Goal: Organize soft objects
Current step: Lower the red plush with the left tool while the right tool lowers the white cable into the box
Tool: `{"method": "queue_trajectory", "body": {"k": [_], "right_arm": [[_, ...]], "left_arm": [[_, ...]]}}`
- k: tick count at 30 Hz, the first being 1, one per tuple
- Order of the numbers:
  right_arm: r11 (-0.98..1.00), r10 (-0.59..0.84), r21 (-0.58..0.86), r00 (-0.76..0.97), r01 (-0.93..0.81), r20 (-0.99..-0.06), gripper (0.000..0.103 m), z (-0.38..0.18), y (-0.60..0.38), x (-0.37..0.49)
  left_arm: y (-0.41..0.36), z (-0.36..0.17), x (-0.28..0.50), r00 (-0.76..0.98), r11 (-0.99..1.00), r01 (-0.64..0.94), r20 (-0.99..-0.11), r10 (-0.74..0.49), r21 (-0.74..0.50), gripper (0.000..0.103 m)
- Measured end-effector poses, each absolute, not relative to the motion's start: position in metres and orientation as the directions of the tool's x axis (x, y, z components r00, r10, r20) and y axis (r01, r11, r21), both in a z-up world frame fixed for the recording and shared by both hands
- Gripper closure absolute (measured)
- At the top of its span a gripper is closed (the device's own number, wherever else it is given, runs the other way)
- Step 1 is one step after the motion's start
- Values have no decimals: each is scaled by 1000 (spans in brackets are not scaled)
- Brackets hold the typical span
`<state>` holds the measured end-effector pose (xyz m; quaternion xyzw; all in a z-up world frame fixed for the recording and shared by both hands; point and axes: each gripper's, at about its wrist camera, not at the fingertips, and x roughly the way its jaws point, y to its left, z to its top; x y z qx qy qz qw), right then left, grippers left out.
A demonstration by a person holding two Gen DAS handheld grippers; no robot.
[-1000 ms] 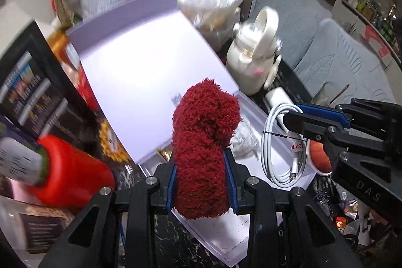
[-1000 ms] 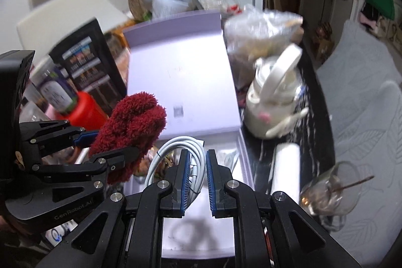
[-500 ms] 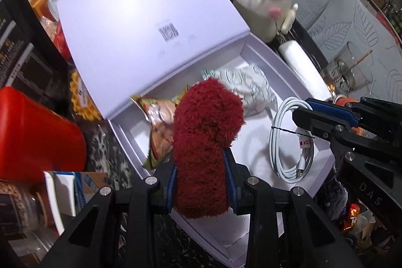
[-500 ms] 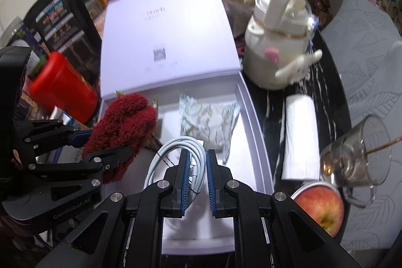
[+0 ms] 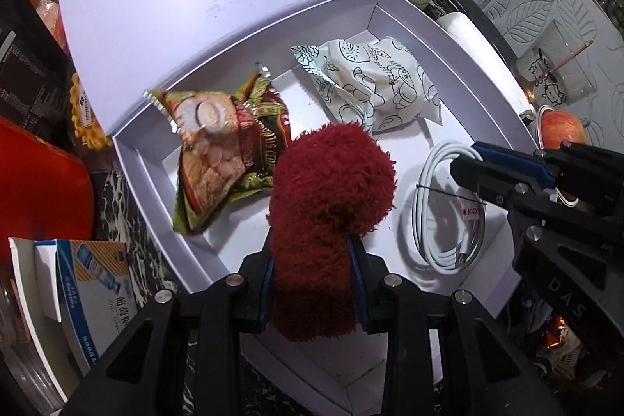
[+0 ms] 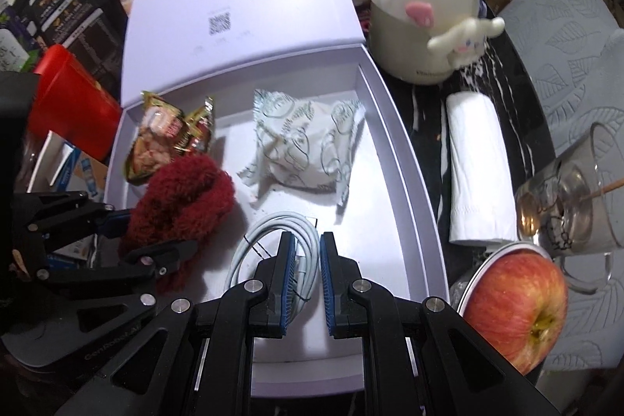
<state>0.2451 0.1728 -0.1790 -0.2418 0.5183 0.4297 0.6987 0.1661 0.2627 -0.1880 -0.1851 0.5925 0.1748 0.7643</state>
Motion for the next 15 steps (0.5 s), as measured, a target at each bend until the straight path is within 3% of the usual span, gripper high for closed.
{"method": "queue_trajectory", "body": {"k": [15], "right_arm": [[525,332,84,113,-847,-936,90,-185,188,252]], "left_arm": [[277,-199,178,215,856,-511,-976,39,-78,66]]}}
